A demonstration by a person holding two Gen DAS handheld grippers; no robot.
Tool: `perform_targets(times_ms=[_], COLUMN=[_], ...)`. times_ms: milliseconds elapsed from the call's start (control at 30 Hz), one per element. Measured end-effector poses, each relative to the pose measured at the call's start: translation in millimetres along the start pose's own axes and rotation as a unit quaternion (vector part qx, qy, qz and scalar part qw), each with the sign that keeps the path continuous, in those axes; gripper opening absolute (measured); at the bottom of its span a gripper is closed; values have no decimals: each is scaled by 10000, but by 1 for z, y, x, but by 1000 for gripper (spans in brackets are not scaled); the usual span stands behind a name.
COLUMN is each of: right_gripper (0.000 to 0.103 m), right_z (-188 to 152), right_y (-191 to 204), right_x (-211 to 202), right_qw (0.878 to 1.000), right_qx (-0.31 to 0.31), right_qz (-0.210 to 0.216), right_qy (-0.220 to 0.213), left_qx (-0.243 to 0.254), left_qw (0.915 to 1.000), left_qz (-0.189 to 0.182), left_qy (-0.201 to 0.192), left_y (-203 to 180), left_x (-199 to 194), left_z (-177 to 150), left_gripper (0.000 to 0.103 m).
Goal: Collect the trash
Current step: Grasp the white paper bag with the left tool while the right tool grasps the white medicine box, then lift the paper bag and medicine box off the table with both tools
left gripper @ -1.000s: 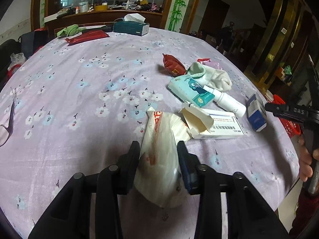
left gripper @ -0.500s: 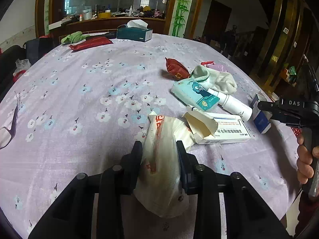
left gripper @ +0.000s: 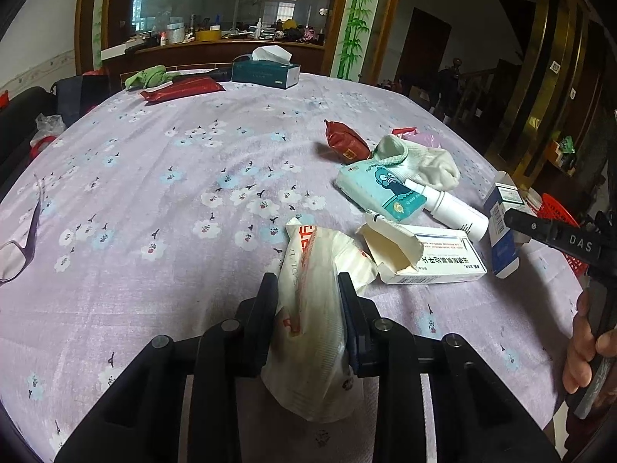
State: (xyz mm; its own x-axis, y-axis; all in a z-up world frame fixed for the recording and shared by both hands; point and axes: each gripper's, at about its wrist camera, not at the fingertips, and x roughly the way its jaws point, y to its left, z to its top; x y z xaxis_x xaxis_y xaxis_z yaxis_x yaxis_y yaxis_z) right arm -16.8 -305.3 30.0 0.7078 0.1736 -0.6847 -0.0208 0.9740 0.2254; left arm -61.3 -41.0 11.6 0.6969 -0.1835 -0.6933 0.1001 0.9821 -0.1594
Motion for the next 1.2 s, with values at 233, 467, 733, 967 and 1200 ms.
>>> perform_targets(times_ms=[233,467,733,967,1200], right_gripper=[44,44,44,44,44], right_z=[-3,-5,-5,-5,-5], right_y=[-1,-1,-3,-3,-3], right_x=[3,0,-2,-2,-1], right_qw=[10000,9999,9998,9998,9998], right_qx=[3,-8,33,39,48], right_qz=[20,32,108,103,104], right_qy=[-19,-155,-173,-169,-175], left_qx=[10,54,57,62,59], left_qw=[9999,9998,9998,9997,9995], left_qz=[3,10,5,7,13], left_qy=[-111,-200,-212,-230,-305], left_y=[0,-1,-1,-2,-2], left_x=[-2,-5,-5,-6,-8], left_z=[-1,-2,-2,-2,-1], left_gripper=[29,29,29,29,29])
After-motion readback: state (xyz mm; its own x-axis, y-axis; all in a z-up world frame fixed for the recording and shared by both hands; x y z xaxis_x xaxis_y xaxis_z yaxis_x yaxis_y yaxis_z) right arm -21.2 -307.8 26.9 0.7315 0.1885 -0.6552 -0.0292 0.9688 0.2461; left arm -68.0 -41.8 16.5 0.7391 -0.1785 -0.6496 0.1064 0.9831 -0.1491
